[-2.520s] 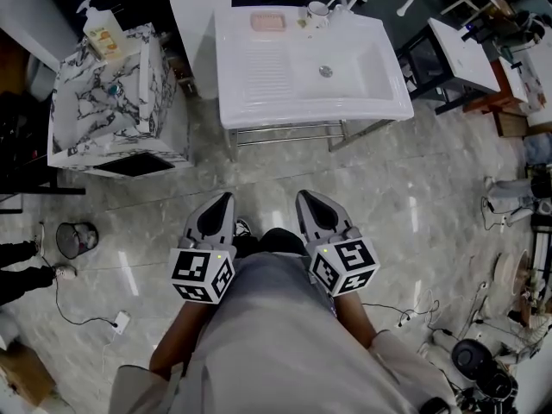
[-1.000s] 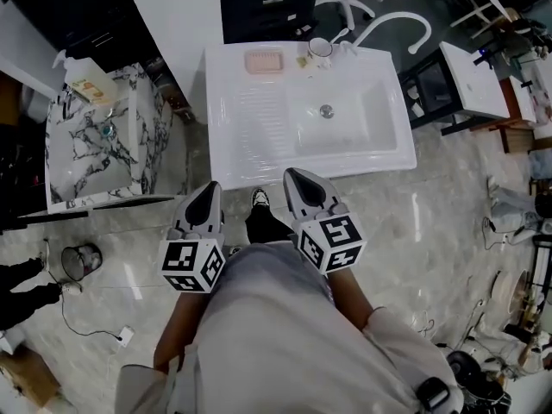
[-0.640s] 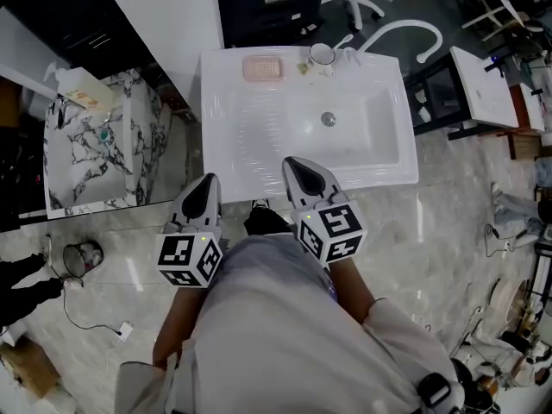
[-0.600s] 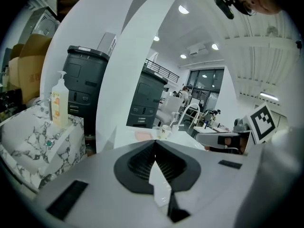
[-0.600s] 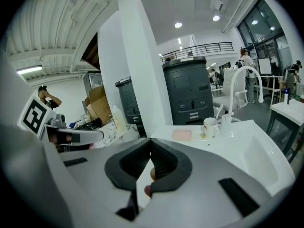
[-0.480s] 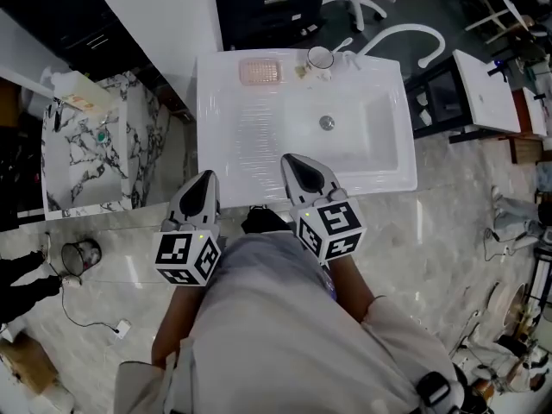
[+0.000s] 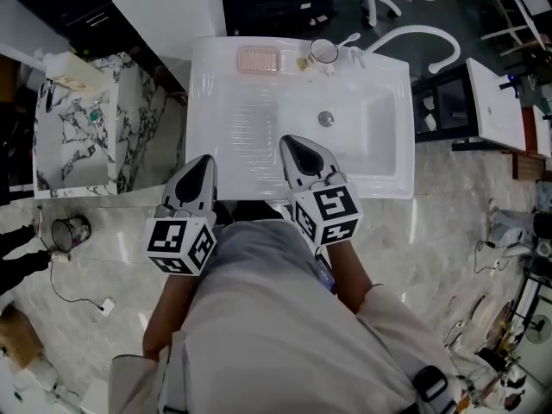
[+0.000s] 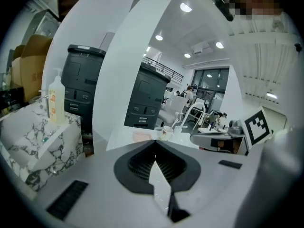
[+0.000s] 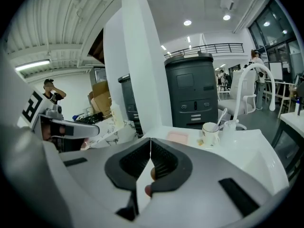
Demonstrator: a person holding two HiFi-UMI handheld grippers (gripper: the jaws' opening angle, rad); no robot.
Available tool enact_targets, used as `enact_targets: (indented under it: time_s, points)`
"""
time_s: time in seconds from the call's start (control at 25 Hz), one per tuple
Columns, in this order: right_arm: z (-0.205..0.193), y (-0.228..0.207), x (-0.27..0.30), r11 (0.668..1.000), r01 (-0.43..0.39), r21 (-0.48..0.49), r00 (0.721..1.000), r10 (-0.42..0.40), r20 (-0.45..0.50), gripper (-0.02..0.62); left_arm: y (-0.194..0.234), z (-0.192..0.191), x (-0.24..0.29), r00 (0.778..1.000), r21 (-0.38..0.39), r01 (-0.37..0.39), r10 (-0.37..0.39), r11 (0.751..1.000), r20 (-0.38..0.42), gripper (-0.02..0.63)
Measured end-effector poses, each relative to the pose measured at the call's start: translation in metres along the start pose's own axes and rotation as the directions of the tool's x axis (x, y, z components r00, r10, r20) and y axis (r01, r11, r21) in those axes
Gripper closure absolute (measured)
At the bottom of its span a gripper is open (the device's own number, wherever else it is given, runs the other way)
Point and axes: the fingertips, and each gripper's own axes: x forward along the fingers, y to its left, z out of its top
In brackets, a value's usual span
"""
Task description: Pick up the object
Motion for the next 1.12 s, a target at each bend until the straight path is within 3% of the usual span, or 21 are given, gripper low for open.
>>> enact_targets:
  time_s: [0.12, 0.6, 1.12]
  points:
    - [0.0, -0.003, 0.004, 1.0, -0.01, -0.028, 1.0, 0.01, -0.011, 0.584, 0.001, 0.0, 0.003, 1.0, -0.025, -0.022, 0.022, 0.999, 0.011, 0.603]
    - [0.005, -0.013, 0.03, 0.991, -0.009, -0.13, 0.999, 0.004, -0.041, 0.583, 0.003, -0.005, 0.022, 0.999, 0.051, -0.03, 0.031, 0.998, -0.013, 0.603]
    - [0.0, -0.019, 0.076, 0.968, -0.016, -0.251, 0.993, -0.015, -0.118, 0.551, 0.03, -0.008, 0.031, 0.999, 0.026, -0.034, 0.035, 0.999, -0.041, 0.603]
